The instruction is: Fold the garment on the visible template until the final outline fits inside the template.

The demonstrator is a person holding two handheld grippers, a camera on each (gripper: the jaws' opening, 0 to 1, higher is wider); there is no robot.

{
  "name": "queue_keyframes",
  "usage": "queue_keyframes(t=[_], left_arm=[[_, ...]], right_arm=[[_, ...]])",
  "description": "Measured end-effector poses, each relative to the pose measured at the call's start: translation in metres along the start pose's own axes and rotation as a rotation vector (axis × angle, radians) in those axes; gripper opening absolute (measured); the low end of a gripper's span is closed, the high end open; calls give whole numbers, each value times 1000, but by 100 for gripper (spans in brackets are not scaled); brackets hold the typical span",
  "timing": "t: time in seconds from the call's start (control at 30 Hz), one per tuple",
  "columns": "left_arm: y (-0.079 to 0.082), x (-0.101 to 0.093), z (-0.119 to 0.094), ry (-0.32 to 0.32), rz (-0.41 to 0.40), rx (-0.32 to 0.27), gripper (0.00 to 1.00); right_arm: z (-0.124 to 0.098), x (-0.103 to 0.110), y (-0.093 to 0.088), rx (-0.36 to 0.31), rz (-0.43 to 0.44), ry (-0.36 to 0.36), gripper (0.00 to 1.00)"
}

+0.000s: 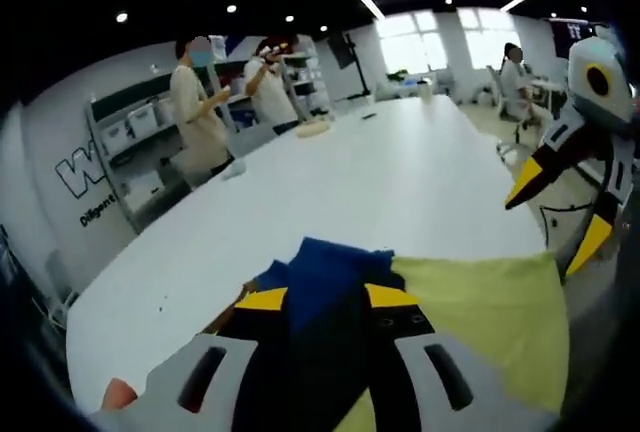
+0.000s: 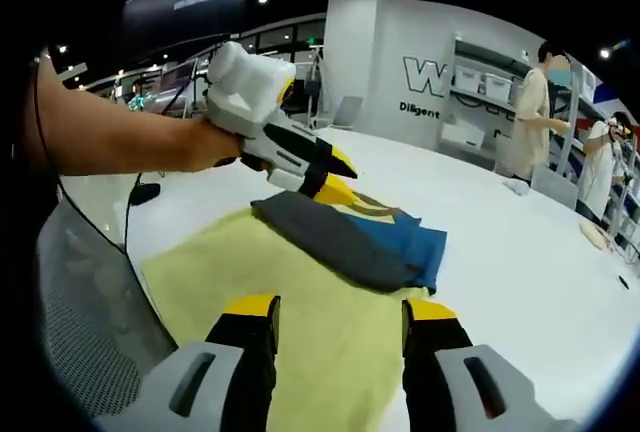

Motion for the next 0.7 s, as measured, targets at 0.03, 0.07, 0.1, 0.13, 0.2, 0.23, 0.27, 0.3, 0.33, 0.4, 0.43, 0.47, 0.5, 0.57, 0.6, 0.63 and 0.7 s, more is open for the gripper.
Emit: queue_keyframes(t=[0.03, 0.07, 0.1, 0.13, 0.2, 0.23, 0.27, 0.3, 0.33, 0.4, 0.43, 0.47, 0.5, 0.57, 0.6, 0.63, 0.7], left_arm=[[-1, 1, -6, 6, -10, -6, 30], [-2, 2, -13, 17, -22, -11, 31], [-2, 2, -18, 22, -32, -14, 32], [-3, 2, -22, 28, -42, -16, 34], [-5, 4, -34, 48, -74, -25, 37], [-7, 4, -42, 57, -92, -26, 38], [-7, 3, -47, 60, -97, -28, 40], [-8, 2, -54, 66, -106, -32, 41], [-8, 2, -59, 75, -115, -35, 43], [-10, 1, -72, 92, -143, -49, 45], [-10, 0, -77, 98, -151, -59, 46], [-10, -2, -83, 103, -159, -67, 46], [-12, -3, -88, 111, -169, -71, 47], [-16, -7, -102, 127, -189, -74, 47], [-17, -9, -111, 142, -197, -84, 48], [-17, -10, -118, 151, -203, -93, 49], [-18, -13, -133, 168, -227, -110, 51]], right_arm=[[0, 1, 0, 0, -2, 3, 49], [0, 1, 0, 1, -6, 5, 49], [0, 2, 0, 2, -8, 6, 49], [0, 2, 0, 2, -9, 8, 49], [1, 3, 0, 3, -13, 11, 49], [1, 4, 0, 3, -14, 14, 49], [1, 4, 0, 4, -16, 15, 49], [1, 4, 0, 5, -17, 17, 49], [1, 5, 0, 5, -17, 17, 49], [1, 5, 0, 5, -16, 20, 49], [1, 5, 0, 4, -15, 20, 49], [1, 6, 0, 4, -14, 21, 49], [1, 6, 0, 4, -13, 22, 49], [1, 7, 0, 5, -10, 29, 49], [1, 7, 0, 5, -9, 31, 49], [1, 8, 0, 6, -9, 31, 49], [1, 8, 0, 7, -10, 32, 49]])
Point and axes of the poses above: the point that each gripper's makers call its tool centre point, and the gripper's own axes: z roughly forward along the fingers, x roughly to its left, y roughly out of its top, the point moved 1 cm from there along -z, roughly backward along the fingers, and after that the axes turned 5 degrees about x, right-handed, at the moved point
